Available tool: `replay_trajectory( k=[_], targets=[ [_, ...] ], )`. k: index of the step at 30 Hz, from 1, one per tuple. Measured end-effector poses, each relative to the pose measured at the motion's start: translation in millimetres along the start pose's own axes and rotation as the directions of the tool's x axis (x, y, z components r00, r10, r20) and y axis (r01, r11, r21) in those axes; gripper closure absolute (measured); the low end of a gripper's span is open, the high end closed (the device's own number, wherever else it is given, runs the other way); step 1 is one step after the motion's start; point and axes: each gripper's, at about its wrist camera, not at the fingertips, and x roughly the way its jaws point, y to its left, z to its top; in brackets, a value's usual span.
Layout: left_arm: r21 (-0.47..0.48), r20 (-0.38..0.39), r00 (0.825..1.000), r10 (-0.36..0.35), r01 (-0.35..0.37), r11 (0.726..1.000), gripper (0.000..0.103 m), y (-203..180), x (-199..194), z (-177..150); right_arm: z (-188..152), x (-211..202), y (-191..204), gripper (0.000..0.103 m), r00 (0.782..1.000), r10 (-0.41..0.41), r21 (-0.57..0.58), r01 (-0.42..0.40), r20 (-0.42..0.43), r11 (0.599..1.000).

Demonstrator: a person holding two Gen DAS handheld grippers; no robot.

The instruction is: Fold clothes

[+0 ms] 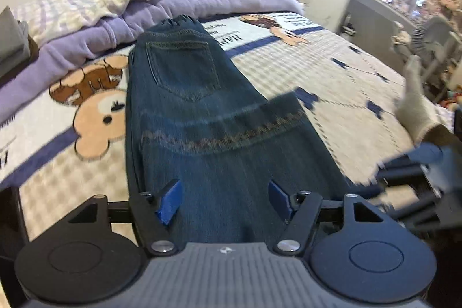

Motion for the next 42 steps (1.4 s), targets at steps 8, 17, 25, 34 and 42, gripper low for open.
replay_trajectory(
  k=[8,17,25,34,42],
  targets=[
    [-0.051,-0.122,0.991,0.053,-0.060,0.997,0.038,26,18,-49,-9,12,0,0.083,0.990,-0.108,-0.018,0.107,-0.086,0.994],
    [-0.118,-0.017,0.999,0.043,-0.044,0.992,0.039,52,7,11,25,-17,-27,0.065,0.990,-0.140,0.008,0.141,-0.031,0.990],
    [-0.209,0.008,0.995,0.097,-0.093,0.974,0.039,94,51,94,87,11,-98,0.058,0.988,-0.155,0.144,0.151,0.012,0.978],
    [-0.271,-0.048,0.986,0.161,-0.168,0.948,0.039,149,132,157,137,79,-179,0.053,0.990,-0.135,0.288,0.144,-0.051,0.947],
    [-0.356,-0.004,0.997,0.073,-0.070,0.932,0.035,193,173,177,161,127,-251,0.042,0.998,-0.065,0.489,0.059,-0.006,0.870]
  ],
)
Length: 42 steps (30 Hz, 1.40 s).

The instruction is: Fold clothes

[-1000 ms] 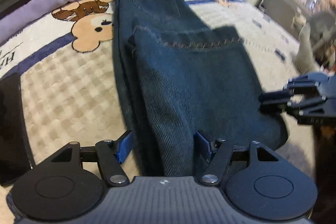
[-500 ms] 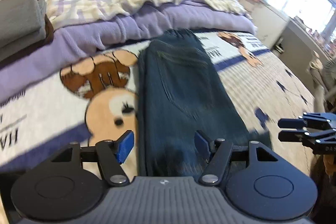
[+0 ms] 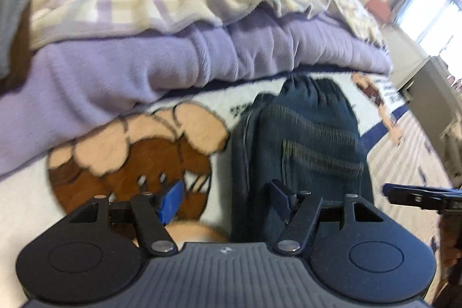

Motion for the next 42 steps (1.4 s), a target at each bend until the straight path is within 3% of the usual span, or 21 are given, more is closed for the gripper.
replay_trajectory(
  k=[4,9,12,14,16,18,19,20,23,27,33,42],
  targets=[
    [-0.015,0.031,0.998,-0.052,0.053,0.999,0.034,5,10,14,12,19,-16,0.040,1.000,0.006,0.073,-0.007,0.014,0.997],
    [-0.124,-0.005,0.989,-0.151,0.149,0.981,0.032,21,28,24,24,39,-25,0.038,0.995,0.087,0.148,-0.094,0.050,0.985],
    [-0.185,-0.008,0.980,-0.197,0.192,0.964,0.026,30,37,26,26,52,-27,0.036,0.994,0.099,0.179,-0.107,0.051,0.978],
    [-0.264,0.010,0.956,-0.292,0.285,0.922,0.025,35,43,25,27,59,-27,0.035,0.992,0.107,0.193,-0.116,0.060,0.974],
    [-0.292,0.016,0.946,-0.325,0.315,0.903,0.025,33,50,25,29,64,-27,0.035,0.985,0.142,0.225,-0.161,0.096,0.961],
    [-0.288,0.025,0.947,-0.320,0.314,0.905,0.025,29,53,26,31,69,-26,0.035,0.981,0.154,0.251,-0.180,0.121,0.951],
    [-0.283,0.032,0.949,-0.314,0.310,0.908,0.027,25,56,26,32,74,-25,0.035,0.980,0.155,0.266,-0.185,0.128,0.946],
    [-0.282,0.052,0.951,-0.305,0.307,0.909,0.043,19,57,26,33,77,-24,0.037,0.979,0.155,0.272,-0.186,0.131,0.944],
    [-0.303,0.069,0.953,-0.294,0.301,0.904,0.068,16,57,25,33,82,-16,0.056,0.979,0.140,0.262,-0.175,0.148,0.949],
    [-0.277,0.125,0.934,-0.335,0.357,0.892,0.073,12,42,20,30,72,-6,0.067,0.977,0.119,0.197,-0.154,0.180,0.968],
    [-0.254,0.176,0.913,-0.368,0.403,0.879,0.073,-5,3,19,29,34,15,0.068,0.958,0.164,0.144,-0.201,0.234,0.969],
    [-0.178,0.189,0.902,-0.389,0.421,0.889,0.073,-37,-74,3,7,-37,51,0.068,0.939,0.197,0.075,-0.226,0.282,0.971]
  ],
)
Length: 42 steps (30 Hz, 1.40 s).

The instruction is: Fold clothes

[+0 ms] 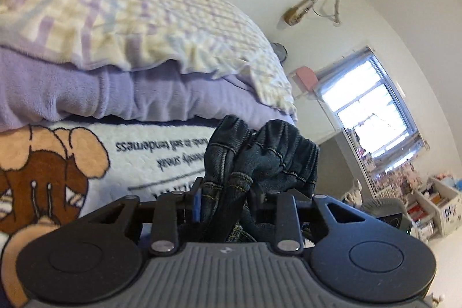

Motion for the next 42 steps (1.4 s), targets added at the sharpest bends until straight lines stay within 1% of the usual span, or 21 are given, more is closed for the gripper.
replay_trajectory(
  k=[3,7,11,12,14,17,20,24,26,27,29,32,35,38,41,42],
  targets=[
    [0.031,-0.017,1.000,-0.013,0.014,0.999,0.073,-21,-23,-18,-11,-25,13,0.068,1.000,0.016,-0.025,-0.016,0.000,1.000],
    [0.062,-0.041,0.999,-0.022,0.025,0.998,0.072,-34,-41,-37,-31,-59,28,0.069,0.999,0.034,-0.060,-0.036,-0.023,0.998],
    [0.111,-0.075,0.997,-0.033,0.041,0.993,0.072,-49,-67,-67,-52,-89,41,0.069,0.999,0.039,-0.108,-0.042,-0.031,0.993],
    [0.115,-0.077,0.996,-0.032,0.041,0.993,0.072,-50,-68,-69,-57,-96,44,0.069,0.999,0.039,-0.121,-0.043,-0.032,0.992],
    [0.162,-0.089,0.996,-0.016,0.031,0.986,0.072,-58,-79,-80,-66,-108,50,0.069,0.999,0.038,-0.146,-0.043,-0.034,0.988],
    [0.193,-0.092,0.996,0.009,0.008,0.981,0.072,-68,-85,-80,-81,-123,65,0.070,0.999,0.027,-0.207,-0.035,-0.040,0.978],
    [0.220,-0.079,0.997,0.023,-0.005,0.975,0.072,-80,-90,-74,-84,-129,75,0.070,1.000,0.017,-0.220,-0.022,-0.022,0.975],
    [0.273,-0.072,0.997,0.015,0.005,0.962,0.072,-95,-98,-70,-81,-143,86,0.070,0.999,0.029,-0.234,-0.024,0.018,0.972],
    [0.287,-0.069,0.997,0.041,-0.019,0.958,0.072,-100,-96,-68,-78,-146,89,0.070,1.000,0.022,-0.242,-0.016,0.021,0.970],
    [0.285,-0.062,0.997,0.052,-0.032,0.958,0.072,-101,-93,-66,-75,-143,91,0.070,1.000,0.010,-0.244,-0.005,0.019,0.970],
    [0.271,-0.033,0.998,0.050,-0.039,0.962,0.072,-97,-90,-64,-71,-138,93,0.070,1.000,-0.012,-0.248,0.016,0.017,0.969],
    [0.259,-0.010,1.000,0.020,-0.017,0.966,0.073,-89,-88,-66,-67,-128,88,0.070,0.999,-0.019,-0.230,0.024,0.026,0.973],
    [0.267,-0.006,1.000,-0.018,0.019,0.963,0.073,-85,-91,-70,-70,-131,84,0.070,0.999,-0.005,-0.234,0.016,0.051,0.972],
    [0.302,-0.022,0.998,-0.058,0.062,0.951,0.073,-87,-104,-82,-79,-139,83,0.070,0.998,0.020,-0.251,-0.004,0.061,0.968],
    [0.333,-0.050,0.996,-0.080,0.092,0.938,0.073,-87,-119,-101,-95,-153,88,0.070,0.998,0.045,-0.306,-0.026,0.055,0.952],
    [0.343,-0.060,0.995,-0.086,0.101,0.934,0.073,-86,-124,-109,-107,-160,91,0.070,0.998,0.049,-0.344,-0.031,0.042,0.938]
  ],
)
